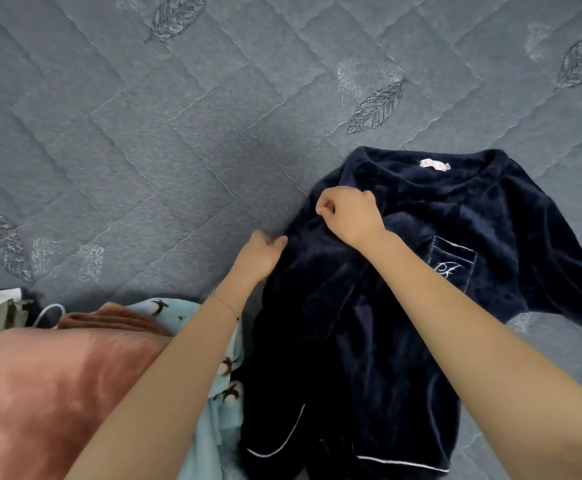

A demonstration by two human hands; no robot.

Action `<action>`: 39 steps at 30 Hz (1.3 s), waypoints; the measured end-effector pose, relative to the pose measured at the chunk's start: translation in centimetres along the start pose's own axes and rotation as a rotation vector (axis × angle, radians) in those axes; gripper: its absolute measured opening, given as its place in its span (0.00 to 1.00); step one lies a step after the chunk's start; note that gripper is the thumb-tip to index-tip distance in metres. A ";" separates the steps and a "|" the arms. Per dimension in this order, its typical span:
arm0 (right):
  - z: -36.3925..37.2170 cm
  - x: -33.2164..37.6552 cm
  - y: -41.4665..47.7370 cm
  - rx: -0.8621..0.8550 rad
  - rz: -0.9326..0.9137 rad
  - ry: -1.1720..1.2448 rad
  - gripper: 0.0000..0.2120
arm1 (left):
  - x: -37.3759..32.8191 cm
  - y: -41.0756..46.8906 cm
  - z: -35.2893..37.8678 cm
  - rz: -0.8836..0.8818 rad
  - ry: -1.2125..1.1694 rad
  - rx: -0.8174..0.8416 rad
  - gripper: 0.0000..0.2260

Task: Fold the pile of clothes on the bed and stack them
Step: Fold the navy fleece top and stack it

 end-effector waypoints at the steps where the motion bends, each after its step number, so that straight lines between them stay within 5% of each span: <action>1: 0.6 0.0 -0.2 0.062 0.000 0.042 0.09 | 0.3 -0.2 0.4 -0.015 0.039 0.051 0.17; 4: 3.3 0.6 -1.6 0.323 -0.037 0.085 0.15 | 0.1 -1.9 2.3 -0.058 -0.071 0.318 0.22; 7: 4.7 0.6 -2.6 0.408 -0.020 0.130 0.19 | -1.0 -3.1 3.3 0.095 0.161 0.424 0.25; 14: 3.4 1.8 -3.7 0.282 -0.073 0.234 0.25 | -0.7 -1.2 -3.9 0.165 0.019 -0.010 0.03; 16: 2.9 1.4 -4.1 0.207 -0.066 0.136 0.31 | 0.1 -1.1 -5.7 0.161 0.085 -0.112 0.04; 19: 1.0 -1.1 -5.3 -0.056 0.153 0.038 0.38 | 0.5 -1.4 -5.6 0.153 0.205 -0.141 0.07; 23: 2.1 -4.3 -8.3 -0.201 0.489 0.404 0.45 | 0.0 -1.2 -5.1 0.158 0.285 -0.111 0.09; 26: 3.7 -4.6 -9.4 -0.165 0.524 0.435 0.43 | 0.2 -1.0 -4.5 0.117 0.271 -0.014 0.11; 31: 4.7 -3.4 -9.7 -0.151 0.474 0.444 0.38 | 1.3 -2.0 -2.0 -0.119 -0.284 0.287 0.12; 36: 6.0 -2.1 -9.3 -0.111 0.496 0.790 0.32 | -0.7 -3.7 0.2 -0.022 -0.391 0.511 0.09; 39: 5.6 -2.0 -8.7 -0.182 0.470 0.825 0.18 | -1.9 -5.1 1.8 0.067 -0.298 0.666 0.12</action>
Point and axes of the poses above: each hand's wrist, its own y-axis towards the middle knuckle, its own z-axis out of the palm, x = y × z, the point moved 10 cm from there along y, towards the middle knuckle, and after that the axes turned 11 degrees about y, right-handed, at the moved point
